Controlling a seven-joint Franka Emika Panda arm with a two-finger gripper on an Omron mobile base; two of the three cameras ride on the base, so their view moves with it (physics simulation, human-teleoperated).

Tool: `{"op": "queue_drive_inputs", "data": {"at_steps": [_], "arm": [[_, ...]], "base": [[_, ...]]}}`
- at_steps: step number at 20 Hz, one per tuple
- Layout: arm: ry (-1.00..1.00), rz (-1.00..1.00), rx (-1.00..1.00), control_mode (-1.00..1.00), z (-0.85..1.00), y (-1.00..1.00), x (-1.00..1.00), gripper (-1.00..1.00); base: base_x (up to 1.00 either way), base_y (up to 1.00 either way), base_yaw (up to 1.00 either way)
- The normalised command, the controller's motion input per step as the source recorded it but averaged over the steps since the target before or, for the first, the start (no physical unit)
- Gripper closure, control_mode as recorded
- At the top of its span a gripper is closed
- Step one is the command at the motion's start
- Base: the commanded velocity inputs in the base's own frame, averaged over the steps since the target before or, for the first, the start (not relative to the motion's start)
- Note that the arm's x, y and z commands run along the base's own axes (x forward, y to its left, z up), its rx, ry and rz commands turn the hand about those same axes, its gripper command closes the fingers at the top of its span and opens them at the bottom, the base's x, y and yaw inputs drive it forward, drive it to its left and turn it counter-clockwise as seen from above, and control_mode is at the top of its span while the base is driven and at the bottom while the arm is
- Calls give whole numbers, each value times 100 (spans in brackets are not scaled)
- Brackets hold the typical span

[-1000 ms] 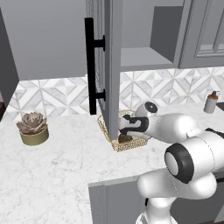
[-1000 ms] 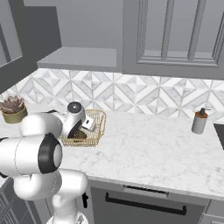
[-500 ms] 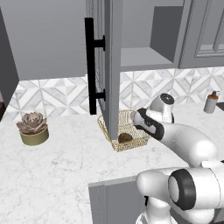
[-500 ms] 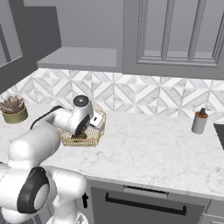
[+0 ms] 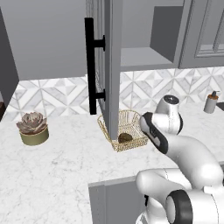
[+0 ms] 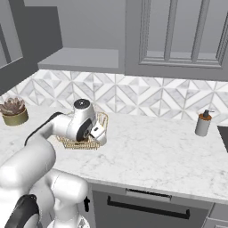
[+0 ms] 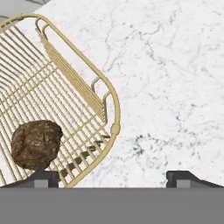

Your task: Open the cabinet, pick up the bread from the cabinet and place it in the basket. Then move the basket to the dining counter.

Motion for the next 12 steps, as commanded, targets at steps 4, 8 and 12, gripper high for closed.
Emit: {"op": "queue_drive_inputs", "data": {"at_steps": [4,8,12], "arm": [[0,-17,12,-100,-26,10,1,-100],[0,-11,16,-100,-37,18,19,-100],[0,-7,17,-100,-29,12,52,-100]], "base": [[0,0,0],[0,0,0],[0,0,0]]}}
